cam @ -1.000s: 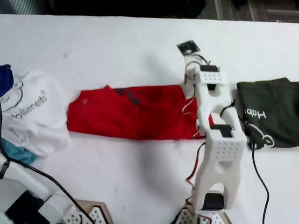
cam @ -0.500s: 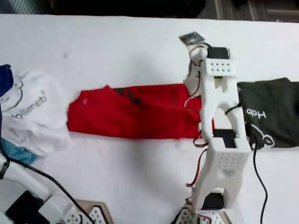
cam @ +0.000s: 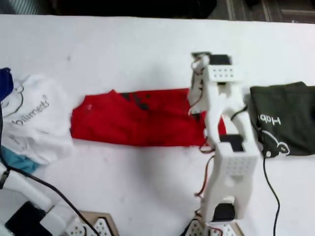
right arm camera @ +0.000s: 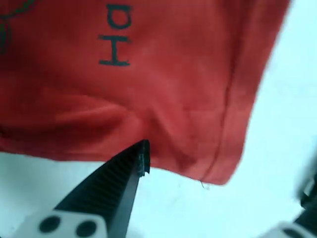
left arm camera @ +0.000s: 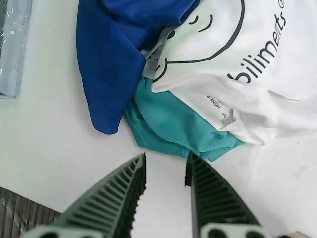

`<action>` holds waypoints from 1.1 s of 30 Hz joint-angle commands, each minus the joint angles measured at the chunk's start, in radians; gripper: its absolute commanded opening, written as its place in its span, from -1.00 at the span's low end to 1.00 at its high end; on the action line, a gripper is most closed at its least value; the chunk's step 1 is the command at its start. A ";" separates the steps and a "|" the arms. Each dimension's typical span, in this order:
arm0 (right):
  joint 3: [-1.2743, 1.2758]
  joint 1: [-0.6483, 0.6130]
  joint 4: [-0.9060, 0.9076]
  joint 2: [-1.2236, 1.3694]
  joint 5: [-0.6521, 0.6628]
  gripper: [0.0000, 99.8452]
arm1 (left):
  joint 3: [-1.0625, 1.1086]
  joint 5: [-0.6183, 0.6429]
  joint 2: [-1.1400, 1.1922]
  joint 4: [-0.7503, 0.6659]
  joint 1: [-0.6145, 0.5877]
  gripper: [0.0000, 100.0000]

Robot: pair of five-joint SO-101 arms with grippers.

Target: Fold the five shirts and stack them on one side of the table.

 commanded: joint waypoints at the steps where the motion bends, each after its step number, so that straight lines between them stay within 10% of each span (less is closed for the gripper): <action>1: -0.005 -0.021 -0.061 0.044 -0.008 -0.03 | -0.012 -0.020 -0.033 -0.003 0.013 -0.70; 14: -0.032 -0.015 -0.096 0.220 -0.008 -0.99 | -0.012 -0.020 -0.033 -0.005 0.013 -0.70; 20: -0.206 0.050 0.053 0.217 0.015 -0.96 | -0.012 -0.020 -0.033 -0.005 0.013 -0.70; 33: -0.305 0.363 0.051 0.079 0.497 -0.96 | -0.057 -0.020 -0.033 -0.005 0.013 -0.70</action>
